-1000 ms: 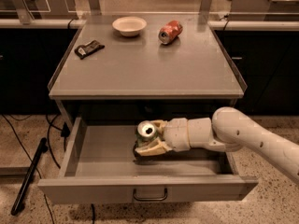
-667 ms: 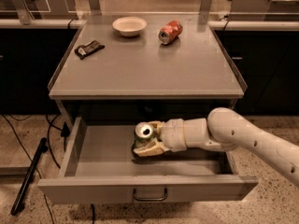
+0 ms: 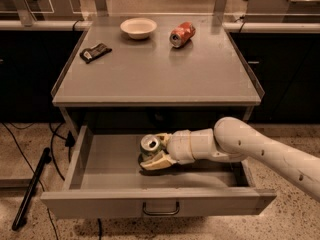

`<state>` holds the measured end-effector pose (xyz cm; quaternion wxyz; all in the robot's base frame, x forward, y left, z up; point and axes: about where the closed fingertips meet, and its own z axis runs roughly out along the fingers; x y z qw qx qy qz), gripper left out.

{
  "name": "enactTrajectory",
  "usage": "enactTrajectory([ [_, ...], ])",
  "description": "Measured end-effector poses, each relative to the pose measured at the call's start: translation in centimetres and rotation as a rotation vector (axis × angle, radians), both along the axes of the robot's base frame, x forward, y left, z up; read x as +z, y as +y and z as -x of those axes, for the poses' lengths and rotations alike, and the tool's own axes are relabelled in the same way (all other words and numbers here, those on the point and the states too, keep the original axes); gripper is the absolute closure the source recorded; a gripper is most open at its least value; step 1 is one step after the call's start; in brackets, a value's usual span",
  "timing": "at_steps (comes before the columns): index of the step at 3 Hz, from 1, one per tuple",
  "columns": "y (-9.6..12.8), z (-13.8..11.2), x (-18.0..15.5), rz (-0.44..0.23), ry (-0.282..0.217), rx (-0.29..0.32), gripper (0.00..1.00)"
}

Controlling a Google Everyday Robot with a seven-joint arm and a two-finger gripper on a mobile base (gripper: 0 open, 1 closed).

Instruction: Place green can into top drawer

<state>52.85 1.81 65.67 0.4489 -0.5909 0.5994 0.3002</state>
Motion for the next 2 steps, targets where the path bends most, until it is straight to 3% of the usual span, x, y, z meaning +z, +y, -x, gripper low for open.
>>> enactTrajectory([
  [2,0.18,-0.37,-1.65,0.024,0.017,-0.005,1.0],
])
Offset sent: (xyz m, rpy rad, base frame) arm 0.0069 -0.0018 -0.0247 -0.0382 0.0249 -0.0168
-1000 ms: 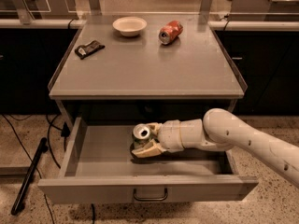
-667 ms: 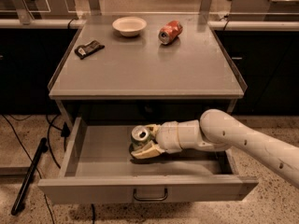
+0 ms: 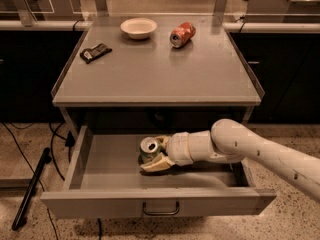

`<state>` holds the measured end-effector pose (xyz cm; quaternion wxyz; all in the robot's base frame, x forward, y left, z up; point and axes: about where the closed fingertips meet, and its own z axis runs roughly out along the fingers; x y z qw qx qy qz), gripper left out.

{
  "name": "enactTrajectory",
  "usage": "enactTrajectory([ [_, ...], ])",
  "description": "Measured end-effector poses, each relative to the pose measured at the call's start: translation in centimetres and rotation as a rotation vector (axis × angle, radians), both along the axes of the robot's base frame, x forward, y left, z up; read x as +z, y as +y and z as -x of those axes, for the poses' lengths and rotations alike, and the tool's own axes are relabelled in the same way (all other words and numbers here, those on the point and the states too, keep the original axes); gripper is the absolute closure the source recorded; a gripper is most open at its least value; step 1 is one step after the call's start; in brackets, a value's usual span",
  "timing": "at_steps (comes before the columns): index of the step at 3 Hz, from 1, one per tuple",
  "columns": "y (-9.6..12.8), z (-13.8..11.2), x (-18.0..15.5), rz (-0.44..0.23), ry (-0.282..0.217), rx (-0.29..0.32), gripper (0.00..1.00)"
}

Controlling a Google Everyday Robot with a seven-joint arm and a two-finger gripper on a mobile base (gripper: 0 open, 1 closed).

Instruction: Place green can into top drawer

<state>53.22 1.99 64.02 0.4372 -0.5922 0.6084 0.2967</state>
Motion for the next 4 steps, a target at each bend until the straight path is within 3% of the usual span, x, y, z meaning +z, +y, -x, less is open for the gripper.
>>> enactTrajectory([
  [2,-0.16,-0.3,-1.15,-0.033,0.025,-0.015,1.0],
  [3,-0.16,-0.3,-1.12,-0.033,0.025,-0.015,0.84],
  [4,-0.15,-0.3,-1.12,-0.033,0.025,-0.015,0.53],
])
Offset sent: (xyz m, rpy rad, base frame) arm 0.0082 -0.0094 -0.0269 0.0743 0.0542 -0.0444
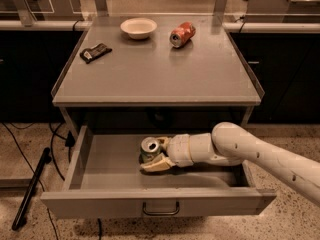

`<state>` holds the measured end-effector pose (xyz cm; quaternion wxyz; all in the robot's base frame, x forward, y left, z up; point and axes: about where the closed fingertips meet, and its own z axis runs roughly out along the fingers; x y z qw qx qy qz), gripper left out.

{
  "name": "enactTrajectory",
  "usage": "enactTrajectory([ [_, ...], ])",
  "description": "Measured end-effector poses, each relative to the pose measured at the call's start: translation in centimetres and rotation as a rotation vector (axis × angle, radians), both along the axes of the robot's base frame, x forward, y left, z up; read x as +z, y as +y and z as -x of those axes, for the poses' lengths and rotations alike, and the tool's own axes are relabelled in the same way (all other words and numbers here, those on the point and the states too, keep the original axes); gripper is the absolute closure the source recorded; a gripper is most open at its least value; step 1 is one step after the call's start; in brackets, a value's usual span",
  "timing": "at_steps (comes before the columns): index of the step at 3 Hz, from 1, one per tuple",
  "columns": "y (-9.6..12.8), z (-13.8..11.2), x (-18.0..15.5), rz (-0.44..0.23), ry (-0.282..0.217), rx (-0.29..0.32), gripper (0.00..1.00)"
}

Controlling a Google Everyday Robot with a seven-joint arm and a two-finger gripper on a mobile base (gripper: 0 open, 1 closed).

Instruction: Place green can into top drawer

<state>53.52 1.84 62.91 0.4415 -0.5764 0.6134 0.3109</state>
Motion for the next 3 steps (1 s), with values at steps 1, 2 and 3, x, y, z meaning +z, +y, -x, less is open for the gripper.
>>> enactTrajectory([
  [1,0.0,0.0,0.0,0.0,0.0,0.0,0.29],
  [2,0.01,0.0,0.0,0.0,0.0,0.0,0.0],
  [3,0.01,0.0,0.0,0.0,0.0,0.0,0.0],
])
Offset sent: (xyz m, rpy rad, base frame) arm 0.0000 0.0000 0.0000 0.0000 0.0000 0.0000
